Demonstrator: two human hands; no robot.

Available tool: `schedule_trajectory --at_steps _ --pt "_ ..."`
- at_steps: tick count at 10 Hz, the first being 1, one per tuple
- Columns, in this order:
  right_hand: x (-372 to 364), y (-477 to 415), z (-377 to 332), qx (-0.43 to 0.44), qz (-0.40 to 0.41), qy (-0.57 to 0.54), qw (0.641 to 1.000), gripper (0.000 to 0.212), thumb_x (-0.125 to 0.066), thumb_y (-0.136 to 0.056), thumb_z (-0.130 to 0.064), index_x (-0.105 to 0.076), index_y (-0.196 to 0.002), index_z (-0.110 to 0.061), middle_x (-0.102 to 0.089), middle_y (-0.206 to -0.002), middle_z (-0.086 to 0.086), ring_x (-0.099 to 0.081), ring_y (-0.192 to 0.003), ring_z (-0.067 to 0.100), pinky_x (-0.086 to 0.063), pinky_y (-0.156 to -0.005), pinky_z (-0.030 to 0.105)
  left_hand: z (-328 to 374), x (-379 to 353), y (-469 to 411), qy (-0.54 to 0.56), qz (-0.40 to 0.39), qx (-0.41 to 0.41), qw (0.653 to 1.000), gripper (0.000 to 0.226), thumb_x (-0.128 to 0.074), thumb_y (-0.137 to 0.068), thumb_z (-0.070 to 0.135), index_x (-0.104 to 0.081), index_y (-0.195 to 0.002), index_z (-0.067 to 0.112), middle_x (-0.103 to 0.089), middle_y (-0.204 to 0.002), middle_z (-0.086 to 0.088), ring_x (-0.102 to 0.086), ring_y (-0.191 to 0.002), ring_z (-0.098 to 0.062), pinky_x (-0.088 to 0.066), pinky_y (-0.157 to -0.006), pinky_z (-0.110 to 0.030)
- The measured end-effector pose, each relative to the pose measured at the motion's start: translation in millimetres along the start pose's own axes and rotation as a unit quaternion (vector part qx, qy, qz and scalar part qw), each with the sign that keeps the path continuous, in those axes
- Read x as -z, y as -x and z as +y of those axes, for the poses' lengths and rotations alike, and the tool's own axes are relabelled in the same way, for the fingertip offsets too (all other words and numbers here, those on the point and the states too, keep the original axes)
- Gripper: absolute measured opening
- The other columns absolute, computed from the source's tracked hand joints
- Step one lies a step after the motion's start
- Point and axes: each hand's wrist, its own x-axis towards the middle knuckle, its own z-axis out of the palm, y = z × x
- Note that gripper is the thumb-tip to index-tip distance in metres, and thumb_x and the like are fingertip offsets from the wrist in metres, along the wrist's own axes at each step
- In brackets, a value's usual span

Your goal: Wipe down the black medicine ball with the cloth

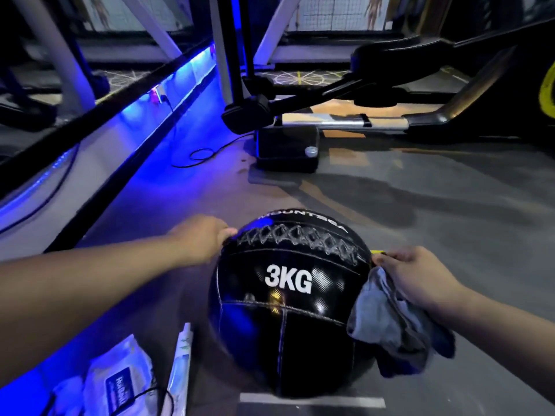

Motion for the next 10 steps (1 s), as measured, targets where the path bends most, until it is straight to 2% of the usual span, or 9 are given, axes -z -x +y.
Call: schedule_trajectory --at_steps 1,2,3,4,6,7,8,9,10 --pt "-50 -43 -43 0.019 -0.008 -0.043 0.999 0.042 -0.059 -0.088 -0.028 -0.053 -0.070 0.009 -0.048 -0.058 0.012 -0.042 -0.055 0.016 -0.037 -0.052 0.036 -48 20 -17 -0.026 0.031 0.034 0.999 0.041 -0.036 -0.104 0.035 -0.067 -0.096 0.009 -0.068 -0.106 -0.014 -0.060 -0.106 -0.033 -0.038 -0.076 -0.033" --pt "-87 -72 -73 0.025 -0.007 -0.067 0.997 0.039 -0.060 -0.088 -0.026 -0.060 -0.078 0.011 -0.054 -0.062 0.017 -0.048 -0.058 0.018 -0.042 -0.055 0.032 -84 30 -29 -0.057 0.037 0.065 0.996 0.035 -0.037 -0.105 0.026 -0.065 -0.112 0.006 -0.066 -0.116 -0.016 -0.057 -0.112 -0.034 -0.040 -0.083 -0.032" --pt "-133 -114 -112 0.002 -0.024 -0.112 0.993 0.032 -0.063 -0.086 -0.022 -0.064 -0.067 0.003 -0.060 -0.061 0.016 -0.052 -0.058 0.018 -0.045 -0.057 0.028 -142 34 -56 -0.076 0.062 0.119 0.988 0.032 -0.038 -0.104 0.019 -0.062 -0.121 0.006 -0.063 -0.126 -0.018 -0.056 -0.116 -0.034 -0.042 -0.090 -0.033" --pt "-154 -138 -126 -0.006 -0.022 -0.103 0.994 0.033 -0.061 -0.085 -0.015 -0.053 -0.053 -0.009 -0.051 -0.054 0.006 -0.044 -0.053 0.016 -0.039 -0.048 0.023 -165 31 -74 -0.075 0.062 0.141 0.985 0.034 -0.035 -0.105 0.017 -0.060 -0.125 0.005 -0.062 -0.125 -0.019 -0.056 -0.117 -0.035 -0.043 -0.093 -0.035" --pt "-193 -170 -151 -0.018 -0.011 -0.076 0.997 0.035 -0.053 -0.086 -0.015 -0.049 -0.052 -0.015 -0.050 -0.058 0.003 -0.044 -0.063 0.020 -0.038 -0.058 0.031 -201 1 -97 -0.112 0.031 0.176 0.978 0.040 -0.038 -0.101 0.016 -0.047 -0.140 0.015 -0.061 -0.126 -0.014 -0.057 -0.117 -0.033 -0.046 -0.088 -0.036" --pt "-193 -171 -154 -0.045 -0.062 -0.136 0.988 0.033 -0.059 -0.083 -0.021 -0.054 -0.051 -0.015 -0.054 -0.055 0.001 -0.049 -0.059 0.020 -0.042 -0.059 0.030 -210 -10 -96 -0.025 0.072 0.209 0.975 0.044 -0.025 -0.104 0.027 -0.061 -0.107 0.002 -0.063 -0.111 -0.025 -0.058 -0.105 -0.041 -0.045 -0.082 -0.040" --pt "-185 -162 -150 -0.061 -0.082 -0.136 0.985 0.033 -0.062 -0.086 -0.037 -0.064 -0.063 -0.013 -0.066 -0.066 0.004 -0.061 -0.065 0.022 -0.051 -0.069 0.033 -209 -15 -83 0.111 0.109 0.251 0.955 0.052 -0.026 -0.103 0.039 -0.057 -0.083 0.002 -0.062 -0.107 -0.028 -0.057 -0.103 -0.043 -0.042 -0.082 -0.041" --pt "-151 -142 -142 -0.077 -0.061 -0.140 0.985 0.042 -0.061 -0.086 -0.053 -0.067 -0.072 -0.014 -0.070 -0.076 0.006 -0.066 -0.071 0.023 -0.054 -0.079 0.035 -176 -23 -59 0.172 0.186 0.279 0.926 0.054 -0.038 -0.097 0.047 -0.057 -0.102 -0.004 -0.057 -0.116 -0.031 -0.055 -0.107 -0.045 -0.046 -0.093 -0.048" --pt "-124 -127 -137 -0.094 -0.029 -0.189 0.977 0.047 -0.062 -0.083 -0.058 -0.067 -0.071 -0.013 -0.071 -0.079 0.008 -0.067 -0.070 0.024 -0.056 -0.077 0.037 -139 -18 -41 0.182 0.270 0.222 0.919 0.047 -0.051 -0.093 0.041 -0.053 -0.121 0.002 -0.048 -0.129 -0.024 -0.048 -0.119 -0.042 -0.040 -0.102 -0.049"
